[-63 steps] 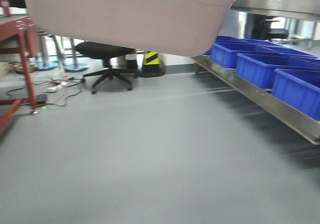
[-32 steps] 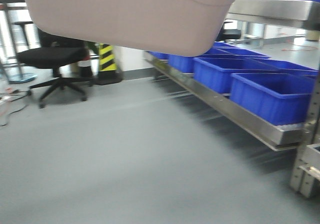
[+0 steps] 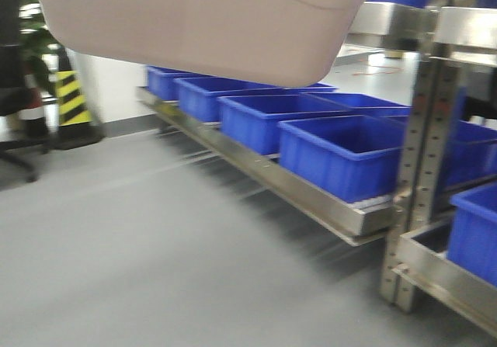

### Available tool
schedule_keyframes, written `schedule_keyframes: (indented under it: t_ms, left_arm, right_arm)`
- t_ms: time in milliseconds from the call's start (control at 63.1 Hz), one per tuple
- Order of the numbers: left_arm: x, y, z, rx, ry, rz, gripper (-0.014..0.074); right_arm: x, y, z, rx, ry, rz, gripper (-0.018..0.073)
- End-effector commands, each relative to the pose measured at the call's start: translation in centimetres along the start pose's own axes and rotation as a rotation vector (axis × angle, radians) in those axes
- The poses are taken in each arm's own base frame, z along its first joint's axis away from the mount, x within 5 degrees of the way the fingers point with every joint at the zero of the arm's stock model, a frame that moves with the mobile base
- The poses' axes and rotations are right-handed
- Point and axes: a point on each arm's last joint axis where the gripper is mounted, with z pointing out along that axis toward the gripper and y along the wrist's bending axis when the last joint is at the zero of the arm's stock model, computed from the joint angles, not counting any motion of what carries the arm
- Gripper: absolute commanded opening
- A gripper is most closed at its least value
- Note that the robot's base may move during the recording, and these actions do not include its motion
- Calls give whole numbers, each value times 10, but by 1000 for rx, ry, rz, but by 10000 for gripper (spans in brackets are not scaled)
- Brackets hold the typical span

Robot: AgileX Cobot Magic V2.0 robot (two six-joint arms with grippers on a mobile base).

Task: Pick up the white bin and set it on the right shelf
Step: 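Hold the bin while the base drives to the blue-crate shelving rack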

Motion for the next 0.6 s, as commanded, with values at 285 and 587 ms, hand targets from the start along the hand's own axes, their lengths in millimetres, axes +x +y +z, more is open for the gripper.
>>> schedule_keyframes:
  t_ms: [285, 587]
  left_arm:
    - [5, -48, -4, 229, 63, 48, -104]
    - [5, -48, -4, 228, 62, 48, -104]
  right_arm:
    - [-1, 45, -6, -171, 1, -67, 172]
    - [-1, 45, -6, -170, 1, -67, 172]
